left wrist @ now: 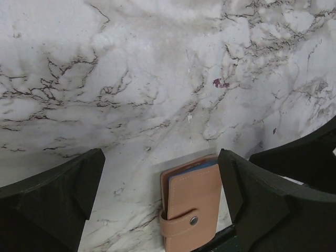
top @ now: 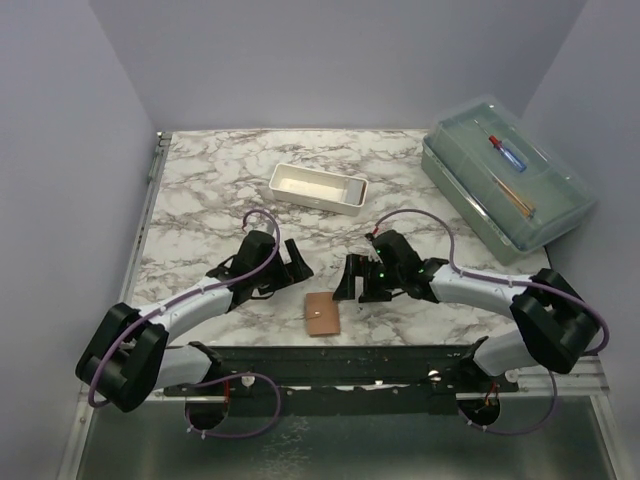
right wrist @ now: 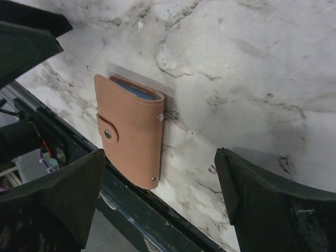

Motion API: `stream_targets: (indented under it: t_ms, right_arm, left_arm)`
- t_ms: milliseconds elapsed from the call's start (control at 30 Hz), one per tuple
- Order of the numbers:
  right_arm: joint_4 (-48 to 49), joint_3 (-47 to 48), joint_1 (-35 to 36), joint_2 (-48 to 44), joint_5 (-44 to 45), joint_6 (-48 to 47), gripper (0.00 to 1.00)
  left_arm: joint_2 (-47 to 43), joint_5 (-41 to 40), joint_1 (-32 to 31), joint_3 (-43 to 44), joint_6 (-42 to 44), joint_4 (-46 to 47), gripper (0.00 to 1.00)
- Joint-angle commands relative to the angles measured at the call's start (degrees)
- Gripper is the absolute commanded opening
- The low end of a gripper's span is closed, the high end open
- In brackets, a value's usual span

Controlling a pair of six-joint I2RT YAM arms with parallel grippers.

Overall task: Put the credit cards into the card holder
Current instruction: Move the card holder to the center of the board.

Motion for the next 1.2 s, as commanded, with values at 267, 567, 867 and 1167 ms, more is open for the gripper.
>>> stream_targets:
  t_ms: [267,567,867,1167]
  right_arm:
    - [3.0,2.9,5.2,4.8,8.3,2.0,0.83]
    - [8.0,0.1,6.9,5.2,6.3,4.0,0.67]
    - [6.2,1.1,8.4,7.8,10.0,5.6,0.66]
    - [7.6,-2.8,8.8,5.4,8.3,5.7,0.66]
  left_arm:
    - [8.6,12.0,-0.6,-5.3,-5.2,17.1,0.92]
    - [14.9,14.9,-5.4,-5.5,-9.8,25.3,0.68]
    - [8.9,6.9,-5.4,-2.2,-7.9,13.1,0.89]
    - [-7.1,8.9,-4.6,-5.5,-15.8,-9.0,0.87]
